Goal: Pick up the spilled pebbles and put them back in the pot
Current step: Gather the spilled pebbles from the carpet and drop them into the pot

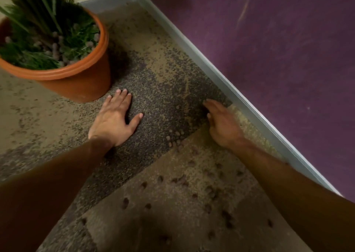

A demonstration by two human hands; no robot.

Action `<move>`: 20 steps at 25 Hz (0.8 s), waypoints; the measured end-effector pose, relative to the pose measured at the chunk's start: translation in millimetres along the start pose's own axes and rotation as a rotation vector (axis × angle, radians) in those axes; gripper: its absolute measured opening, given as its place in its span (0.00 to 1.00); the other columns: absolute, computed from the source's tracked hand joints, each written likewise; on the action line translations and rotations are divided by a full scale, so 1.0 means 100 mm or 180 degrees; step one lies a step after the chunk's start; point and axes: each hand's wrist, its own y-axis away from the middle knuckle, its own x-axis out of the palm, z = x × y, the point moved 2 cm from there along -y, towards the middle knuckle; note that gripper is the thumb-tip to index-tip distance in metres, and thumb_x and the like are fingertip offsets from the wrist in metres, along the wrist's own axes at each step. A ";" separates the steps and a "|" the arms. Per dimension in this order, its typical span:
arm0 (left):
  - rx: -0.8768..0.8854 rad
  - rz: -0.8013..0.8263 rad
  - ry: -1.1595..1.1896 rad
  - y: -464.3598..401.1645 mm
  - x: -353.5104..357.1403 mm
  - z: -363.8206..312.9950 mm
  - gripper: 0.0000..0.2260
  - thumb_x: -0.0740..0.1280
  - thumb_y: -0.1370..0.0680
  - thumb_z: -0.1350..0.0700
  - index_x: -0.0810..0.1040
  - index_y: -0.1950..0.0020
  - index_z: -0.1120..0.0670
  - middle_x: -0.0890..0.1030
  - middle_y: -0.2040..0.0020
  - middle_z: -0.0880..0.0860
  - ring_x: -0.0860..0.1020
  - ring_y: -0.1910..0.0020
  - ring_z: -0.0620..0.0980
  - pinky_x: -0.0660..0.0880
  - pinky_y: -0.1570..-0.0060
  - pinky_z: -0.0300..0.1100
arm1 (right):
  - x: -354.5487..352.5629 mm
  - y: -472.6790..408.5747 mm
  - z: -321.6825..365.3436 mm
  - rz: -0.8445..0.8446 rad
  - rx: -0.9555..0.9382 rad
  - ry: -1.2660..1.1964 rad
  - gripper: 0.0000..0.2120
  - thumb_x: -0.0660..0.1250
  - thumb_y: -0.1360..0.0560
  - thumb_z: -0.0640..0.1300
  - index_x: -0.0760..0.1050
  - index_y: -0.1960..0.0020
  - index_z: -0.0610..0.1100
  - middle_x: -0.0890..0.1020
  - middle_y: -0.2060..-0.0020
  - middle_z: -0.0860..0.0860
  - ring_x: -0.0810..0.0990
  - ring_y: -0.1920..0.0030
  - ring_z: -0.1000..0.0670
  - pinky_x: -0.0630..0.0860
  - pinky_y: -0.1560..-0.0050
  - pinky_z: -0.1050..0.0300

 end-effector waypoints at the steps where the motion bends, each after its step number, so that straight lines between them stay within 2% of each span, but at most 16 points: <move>1: -0.0008 -0.0013 -0.0004 0.00 0.00 0.00 0.36 0.49 0.23 0.32 0.58 0.23 0.55 0.58 0.21 0.55 0.51 0.22 0.49 0.48 0.23 0.50 | 0.00 0.06 0.06 -0.0084 -0.0143 -0.0078 0.23 0.58 0.22 0.35 0.66 0.28 0.44 0.69 0.28 0.46 0.64 0.27 0.45 0.54 0.30 0.61; 3: 0.0012 0.0006 0.0013 -0.02 0.01 -0.01 0.35 0.50 0.23 0.33 0.57 0.23 0.55 0.58 0.21 0.54 0.51 0.22 0.49 0.48 0.23 0.49 | 0.01 0.12 0.14 -0.0391 -0.0293 -0.0205 0.19 0.61 0.25 0.35 0.74 0.35 0.46 0.79 0.38 0.47 0.74 0.36 0.45 0.63 0.36 0.59; 4: 0.0010 0.0023 0.0017 -0.02 0.02 -0.01 0.35 0.50 0.23 0.33 0.57 0.23 0.54 0.58 0.21 0.54 0.51 0.22 0.49 0.48 0.23 0.49 | 0.00 0.09 0.14 -0.0633 -0.0261 -0.0303 0.18 0.61 0.25 0.37 0.75 0.37 0.46 0.80 0.41 0.47 0.75 0.39 0.45 0.66 0.38 0.58; 6: -0.0014 0.0040 0.0030 -0.02 0.02 0.00 0.35 0.50 0.23 0.33 0.57 0.23 0.54 0.57 0.21 0.54 0.50 0.22 0.49 0.48 0.23 0.49 | -0.04 -0.05 0.11 -0.0814 0.0012 -0.0349 0.17 0.59 0.21 0.43 0.71 0.33 0.46 0.77 0.36 0.46 0.72 0.35 0.45 0.68 0.33 0.53; 8: -0.0025 0.0033 0.0052 0.00 0.00 0.01 0.35 0.50 0.23 0.32 0.57 0.23 0.54 0.57 0.21 0.54 0.50 0.22 0.49 0.47 0.23 0.49 | 0.00 -0.21 0.11 -0.0198 0.0200 -0.0074 0.25 0.54 0.18 0.51 0.58 0.24 0.45 0.63 0.25 0.45 0.60 0.25 0.45 0.55 0.25 0.49; 9: -0.0014 0.0046 0.0069 0.00 0.00 0.00 0.35 0.50 0.23 0.32 0.57 0.23 0.55 0.57 0.21 0.54 0.50 0.22 0.49 0.47 0.23 0.49 | 0.05 -0.24 0.11 0.0138 0.0131 0.0090 0.27 0.51 0.18 0.54 0.52 0.22 0.45 0.57 0.22 0.46 0.53 0.23 0.47 0.48 0.23 0.48; 11: 0.0004 0.0044 0.0092 -0.01 -0.01 -0.02 0.36 0.50 0.23 0.33 0.57 0.23 0.55 0.58 0.21 0.54 0.50 0.22 0.49 0.47 0.23 0.49 | 0.15 -0.19 0.15 0.0489 -0.0209 0.0193 0.28 0.48 0.18 0.56 0.48 0.22 0.45 0.52 0.21 0.48 0.47 0.22 0.49 0.41 0.23 0.49; 13: 0.0000 0.0018 0.0081 -0.01 -0.02 -0.02 0.36 0.50 0.23 0.33 0.58 0.23 0.56 0.58 0.21 0.55 0.51 0.22 0.49 0.47 0.23 0.49 | 0.19 -0.01 0.22 0.0539 -0.0591 -0.0008 0.28 0.48 0.18 0.56 0.52 0.22 0.45 0.54 0.22 0.48 0.48 0.22 0.51 0.43 0.22 0.51; 17: 0.0012 0.0029 0.0086 -0.02 -0.03 -0.01 0.35 0.51 0.23 0.33 0.57 0.23 0.55 0.58 0.21 0.55 0.51 0.22 0.50 0.47 0.23 0.49 | 0.19 0.25 0.32 0.0354 -0.1031 -0.0352 0.28 0.52 0.21 0.61 0.63 0.26 0.46 0.66 0.25 0.49 0.58 0.24 0.54 0.56 0.26 0.57; 18: 0.0006 0.0031 0.0095 -0.01 -0.02 -0.01 0.35 0.51 0.23 0.34 0.57 0.23 0.55 0.57 0.21 0.55 0.50 0.22 0.50 0.47 0.23 0.49 | 0.16 0.20 0.35 0.0234 -0.0958 -0.0371 0.28 0.53 0.20 0.60 0.63 0.26 0.46 0.65 0.25 0.49 0.58 0.24 0.54 0.56 0.26 0.56; 20: -0.0017 0.0051 0.0146 0.00 -0.03 -0.02 0.35 0.52 0.23 0.34 0.56 0.23 0.54 0.56 0.21 0.54 0.49 0.22 0.49 0.47 0.23 0.49 | 0.11 0.00 0.41 0.0237 -0.0669 -0.0296 0.27 0.52 0.19 0.57 0.56 0.23 0.48 0.58 0.22 0.50 0.53 0.23 0.52 0.51 0.25 0.55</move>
